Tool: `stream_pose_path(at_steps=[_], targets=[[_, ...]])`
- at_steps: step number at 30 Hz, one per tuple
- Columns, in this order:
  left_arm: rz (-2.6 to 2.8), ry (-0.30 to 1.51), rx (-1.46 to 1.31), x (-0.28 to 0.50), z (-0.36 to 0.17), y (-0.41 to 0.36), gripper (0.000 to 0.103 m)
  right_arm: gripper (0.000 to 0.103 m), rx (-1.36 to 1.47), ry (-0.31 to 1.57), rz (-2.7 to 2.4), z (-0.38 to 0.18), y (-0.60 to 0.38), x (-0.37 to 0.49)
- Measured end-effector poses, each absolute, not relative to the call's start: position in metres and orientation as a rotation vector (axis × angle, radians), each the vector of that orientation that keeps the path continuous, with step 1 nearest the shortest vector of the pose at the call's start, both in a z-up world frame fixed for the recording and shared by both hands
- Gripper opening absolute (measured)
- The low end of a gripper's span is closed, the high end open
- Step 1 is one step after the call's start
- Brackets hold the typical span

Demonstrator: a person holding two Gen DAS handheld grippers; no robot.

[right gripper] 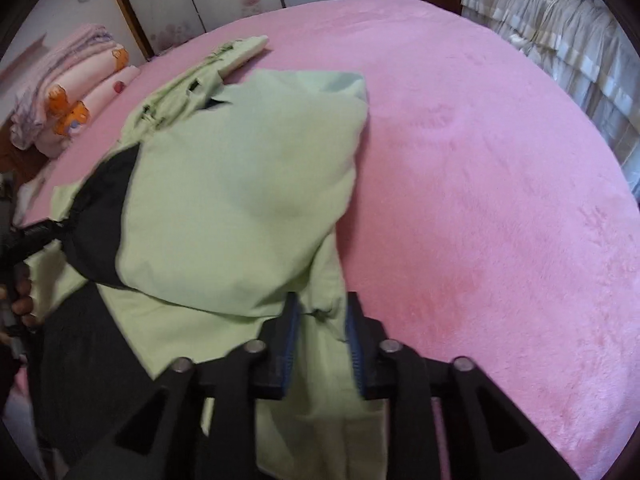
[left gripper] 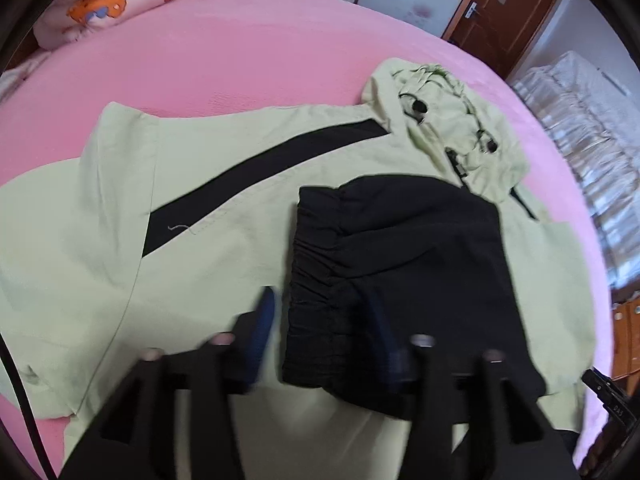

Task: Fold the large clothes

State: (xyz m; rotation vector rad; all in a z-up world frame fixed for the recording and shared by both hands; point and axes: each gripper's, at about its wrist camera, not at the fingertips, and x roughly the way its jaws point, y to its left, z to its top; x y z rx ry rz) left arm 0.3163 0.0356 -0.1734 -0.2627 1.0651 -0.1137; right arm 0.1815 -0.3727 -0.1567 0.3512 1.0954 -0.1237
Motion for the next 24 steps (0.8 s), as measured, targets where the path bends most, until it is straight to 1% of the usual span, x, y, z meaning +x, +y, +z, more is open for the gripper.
stream_pose_path(at_steps=[1,2,3,7,9,12,14,15,16,17,18,20,21,22,23,24], targets=[[-0.108,1.043,-0.272,0.315,-0.17,0.041,0.065,0.052,0.398,1.076,-0.085,-0.148,-0.377,0.183],[-0.096,1.008,-0.283,0.317,-0.163,0.048,0.065,0.061,0.431,1.052,-0.059,-0.141,-0.381,0.185],[-0.089,0.995,-0.293,0.32,-0.161,0.051,0.066,0.062,0.459,1.022,-0.042,-0.133,-0.386,0.187],[-0.063,1.018,-0.313,0.345,-0.165,0.058,0.066,0.062,0.521,0.969,-0.056,-0.121,-0.406,0.217],[-0.094,1.05,-0.3,0.359,-0.173,0.052,0.065,0.062,0.551,0.974,-0.073,-0.126,-0.419,0.238],[-0.149,1.096,-0.271,0.371,-0.184,0.039,0.06,0.062,0.606,0.987,-0.097,-0.142,-0.438,0.268],[-0.17,1.102,-0.235,0.379,-0.19,0.027,0.06,0.062,0.646,0.984,-0.117,-0.153,-0.454,0.287],[-0.179,1.099,-0.217,0.381,-0.191,0.022,0.056,0.062,0.671,0.981,-0.123,-0.159,-0.461,0.292],[-0.185,1.095,-0.199,0.383,-0.191,0.017,0.044,0.062,0.697,0.979,-0.117,-0.164,-0.465,0.3],[-0.165,1.086,-0.167,0.385,-0.19,0.014,0.036,0.062,0.717,0.985,-0.114,-0.169,-0.469,0.308],[-0.153,1.08,-0.14,0.387,-0.189,0.01,0.031,0.062,0.729,0.999,-0.119,-0.176,-0.472,0.314],[-0.134,1.066,-0.108,0.389,-0.187,0.006,0.028,0.061,0.736,1.035,-0.128,-0.189,-0.474,0.326],[-0.123,1.05,-0.087,0.389,-0.185,0.004,0.027,0.036,0.722,1.057,-0.129,-0.194,-0.472,0.332],[-0.115,1.03,-0.073,0.388,-0.182,0.003,0.026,0.007,0.688,1.06,-0.133,-0.194,-0.47,0.335],[-0.114,1.019,-0.069,0.388,-0.182,0.003,0.026,0.004,0.618,1.066,-0.151,-0.19,-0.466,0.339],[-0.114,1.014,-0.065,0.388,-0.184,0.002,0.026,0.004,0.583,1.033,-0.166,-0.184,-0.465,0.338]])
